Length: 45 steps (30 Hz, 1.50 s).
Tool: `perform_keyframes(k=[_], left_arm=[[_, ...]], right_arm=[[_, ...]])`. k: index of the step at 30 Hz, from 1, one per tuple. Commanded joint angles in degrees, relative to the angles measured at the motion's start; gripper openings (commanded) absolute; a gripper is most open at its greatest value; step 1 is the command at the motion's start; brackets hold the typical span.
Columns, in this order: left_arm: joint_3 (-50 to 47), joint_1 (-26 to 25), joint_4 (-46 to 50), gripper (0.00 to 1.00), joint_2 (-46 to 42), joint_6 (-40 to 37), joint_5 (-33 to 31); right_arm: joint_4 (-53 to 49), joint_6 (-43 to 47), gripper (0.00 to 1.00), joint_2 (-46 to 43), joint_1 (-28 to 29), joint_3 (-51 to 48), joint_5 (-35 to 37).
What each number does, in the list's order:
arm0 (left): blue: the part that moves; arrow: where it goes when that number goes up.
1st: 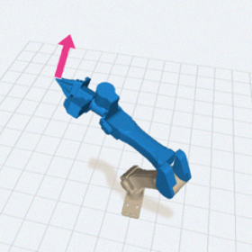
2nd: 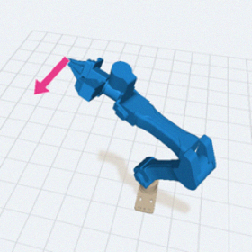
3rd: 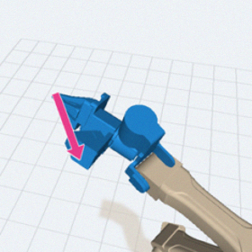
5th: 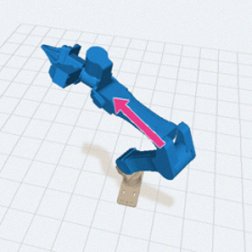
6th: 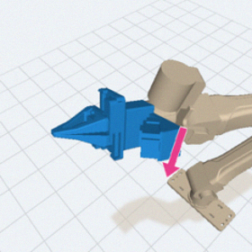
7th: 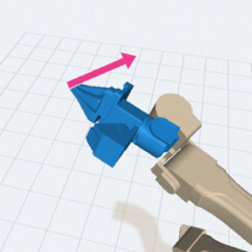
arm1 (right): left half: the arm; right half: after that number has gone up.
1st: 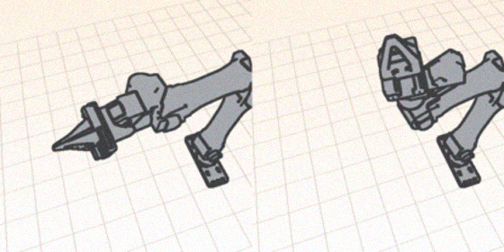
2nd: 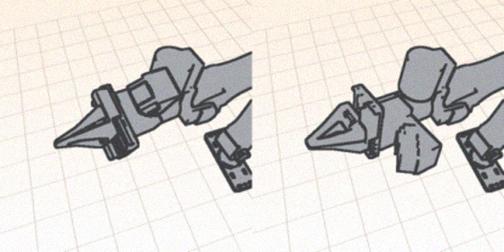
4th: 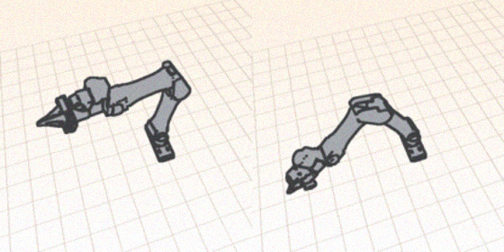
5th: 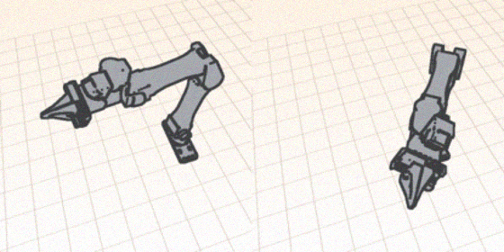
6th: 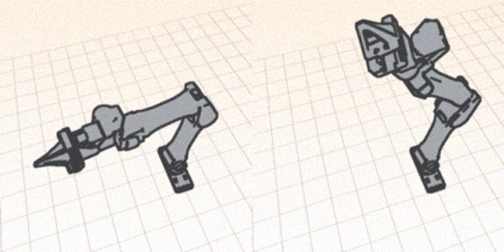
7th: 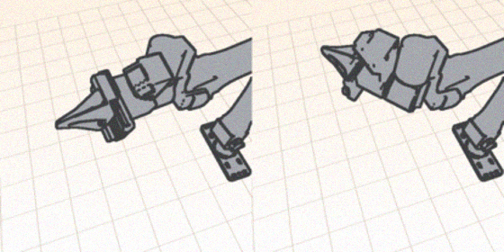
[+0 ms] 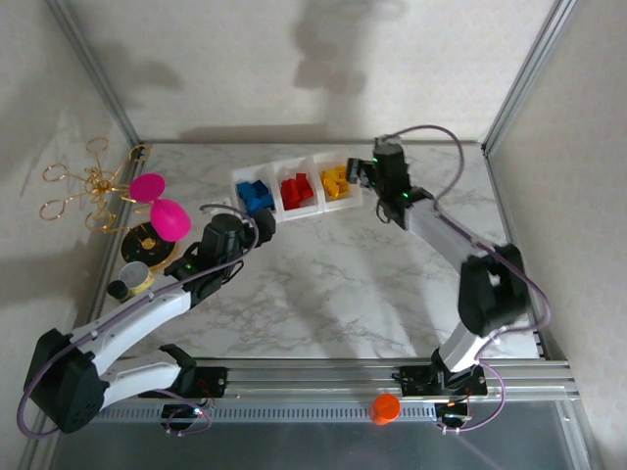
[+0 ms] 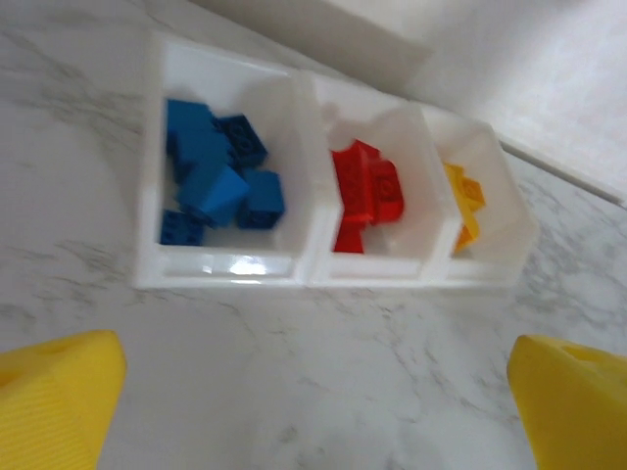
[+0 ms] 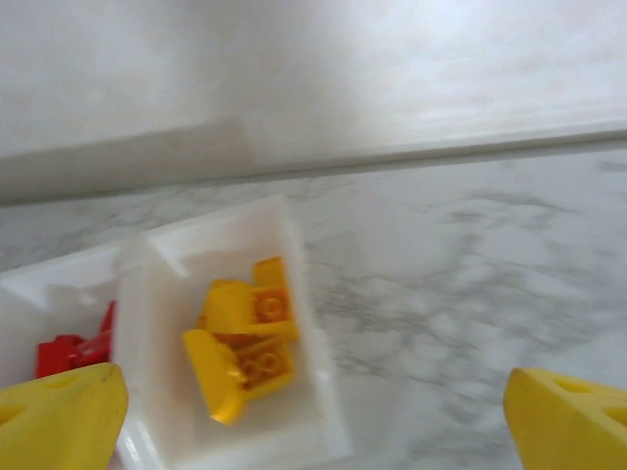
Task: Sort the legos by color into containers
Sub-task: Reset both arms
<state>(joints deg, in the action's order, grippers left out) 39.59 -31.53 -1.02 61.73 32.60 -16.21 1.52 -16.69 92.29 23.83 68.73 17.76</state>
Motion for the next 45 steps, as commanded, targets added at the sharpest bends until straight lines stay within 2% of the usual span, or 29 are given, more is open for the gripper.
perform_keyframes(k=[1,6,9,13,15,18,19,21,22,23,24,26,28,29,31,45], left_arm=[[-4.13,1.73,-5.81,1.0,-3.8,-6.62,-11.94],[-11.38,8.23,-15.81,1.0,-5.28,-14.08,-22.37],[-19.27,13.88,-28.87,1.0,-6.72,-18.39,-24.93],[-25.26,23.14,-37.04,1.0,-4.67,-19.44,-18.89],[-29.82,26.15,-48.78,1.0,-1.66,-21.51,-10.37],[-33.63,27.48,-64.66,1.0,6.54,-21.74,-4.54],[-32.85,27.4,-65.85,1.0,9.13,-22.37,-3.18],[-29.9,27.42,-65.73,1.0,13.31,-23.93,-0.89],[-29.83,27.33,-68.51,1.0,15.11,-25.76,0.25],[-30.47,27.52,-72.96,1.0,17.46,-26.21,0.92],[-30.12,28.09,-73.26,1.0,19.24,-25.62,1.98],[-31.76,28.28,-80.4,1.0,23.86,-26.3,4.17],[-32.06,28.19,-83.02,1.0,26.36,-27.19,5.61],[-30.88,28.19,-80.79,1.0,26.39,-27.1,5.34],[-27.5,28.03,-74.54,1.0,26.42,-27.03,4.23],[-27.25,27.13,-73.96,1.0,26.42,-27.68,3.11]], right_arm=[[4.71,-1.33,0.99,-5.19,-4.03,-10.38,8.98],[16.75,2.74,0.99,-11.12,-8.33,-27.65,16.94],[26.46,6.59,0.99,-12.43,-9.16,-35.84,21.15],[39.32,8.94,0.99,-11.25,-12.25,-43.28,16.66],[47.44,10.64,0.98,-9.96,-13.72,-46.56,12.31],[54.55,13.61,0.99,-10.38,-15.4,-49.57,5.72],[57.71,15.08,0.99,-10.01,-15.63,-50.74,5.29],[64.85,16.25,0.99,-9.78,-18.68,-53.55,-1.9],[63.89,14.51,0.99,-9.65,-20.84,-53.41,-5.35],[67.37,12.84,0.99,-8.53,-22.93,-55.69,-7.85],[72.85,11.79,0.99,-6.94,-24.16,-58.25,-9.75],[82.8,12.43,0.99,-3.45,-24.71,-61.19,-12.84],[73.58,13.25,0.99,-4.47,-24.63,-57.54,-14.05],[72.49,14.15,0.99,-3.97,-23.48,-56.43,-12.2],[72.21,14.57,0.99,-3.85,-22.87,-56.2,-11.25],[71.65,14.84,0.99,-3.78,-22.54,-55.84,-11.34]])
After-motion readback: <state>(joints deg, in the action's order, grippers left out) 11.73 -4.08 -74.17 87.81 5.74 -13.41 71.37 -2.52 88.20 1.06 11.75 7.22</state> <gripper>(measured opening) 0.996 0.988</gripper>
